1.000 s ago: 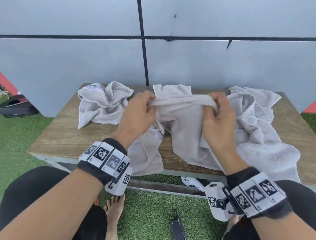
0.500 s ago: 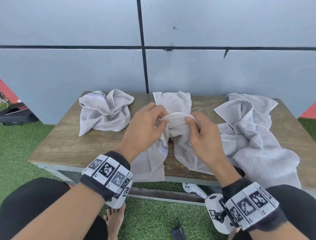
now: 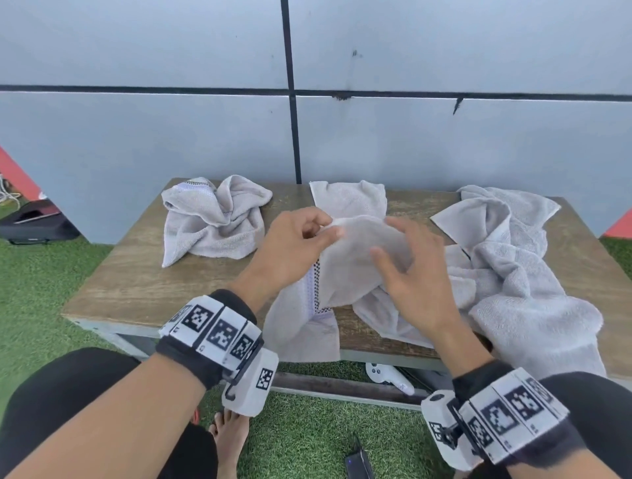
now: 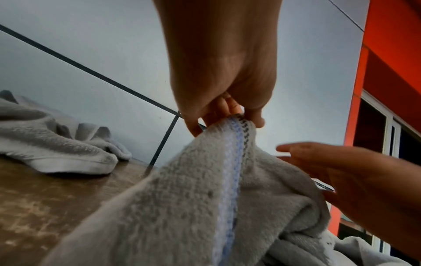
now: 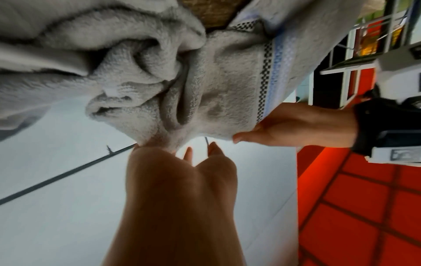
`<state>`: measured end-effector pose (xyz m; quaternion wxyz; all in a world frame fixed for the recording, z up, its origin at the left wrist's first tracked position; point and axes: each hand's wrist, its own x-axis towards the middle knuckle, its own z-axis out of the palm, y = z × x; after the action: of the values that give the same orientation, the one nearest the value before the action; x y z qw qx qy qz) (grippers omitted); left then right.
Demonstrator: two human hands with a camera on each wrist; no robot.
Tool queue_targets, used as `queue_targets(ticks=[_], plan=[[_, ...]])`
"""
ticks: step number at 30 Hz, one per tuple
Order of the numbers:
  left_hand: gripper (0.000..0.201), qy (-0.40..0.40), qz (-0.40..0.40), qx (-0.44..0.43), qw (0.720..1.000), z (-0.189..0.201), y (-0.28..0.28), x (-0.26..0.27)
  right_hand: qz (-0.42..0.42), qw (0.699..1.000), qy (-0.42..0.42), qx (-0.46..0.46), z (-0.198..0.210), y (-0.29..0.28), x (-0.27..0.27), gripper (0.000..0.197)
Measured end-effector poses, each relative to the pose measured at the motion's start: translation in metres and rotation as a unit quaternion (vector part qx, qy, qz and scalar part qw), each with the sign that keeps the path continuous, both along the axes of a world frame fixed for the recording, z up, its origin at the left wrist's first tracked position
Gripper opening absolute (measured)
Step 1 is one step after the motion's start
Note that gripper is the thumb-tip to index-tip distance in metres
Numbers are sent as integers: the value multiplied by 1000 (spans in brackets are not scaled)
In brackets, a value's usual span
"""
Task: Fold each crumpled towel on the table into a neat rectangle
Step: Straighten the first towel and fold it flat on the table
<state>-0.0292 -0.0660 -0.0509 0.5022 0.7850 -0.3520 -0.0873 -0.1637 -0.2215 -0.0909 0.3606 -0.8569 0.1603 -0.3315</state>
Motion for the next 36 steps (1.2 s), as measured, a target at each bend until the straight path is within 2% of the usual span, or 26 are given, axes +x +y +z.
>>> queue_targets(ticks=[2,5,8,11,13,15,18,19,22,24,28,33,36], plan=[[15,13,-75,3,997,2,-2,-10,50,998,10,-28,-4,10,3,46],[20,17,-130,24,991,5,-3,-17,53,996,36,-61,-11,11,7,35],[41,10,-96,77,992,7,-1,-12,26,997,19,-77,-10,1,7,23],[50,7,-25,130,991,5,5,0,-35,998,-32,-29,1,-8,2,21],[47,8,6,110,994,6,8,4,-55,998,-21,-14,3,-12,-2,18],[45,-3,-3,80,997,6,7,4,-38,999,14,-6,1,-11,-6,20],[30,-5,-57,48,997,6,1,-6,32,999,35,10,-1,-3,-10,45],[27,-2,-76,43,996,4,-2,-9,55,998,29,8,-1,0,-10,46],[31,-3,-110,33,993,-4,-9,-15,62,998,-13,-28,0,6,-4,29],[31,11,-84,27,996,-7,-11,-13,23,999,-43,-24,1,3,0,24],[16,6,-37,7,999,-5,-8,-7,-24,999,0,47,4,-8,0,27],[15,-44,-125,14,991,-5,-10,-23,50,996,13,79,9,-4,-6,36],[36,-60,-150,24,987,-5,-14,-29,80,987,-23,136,13,-2,-7,19]])
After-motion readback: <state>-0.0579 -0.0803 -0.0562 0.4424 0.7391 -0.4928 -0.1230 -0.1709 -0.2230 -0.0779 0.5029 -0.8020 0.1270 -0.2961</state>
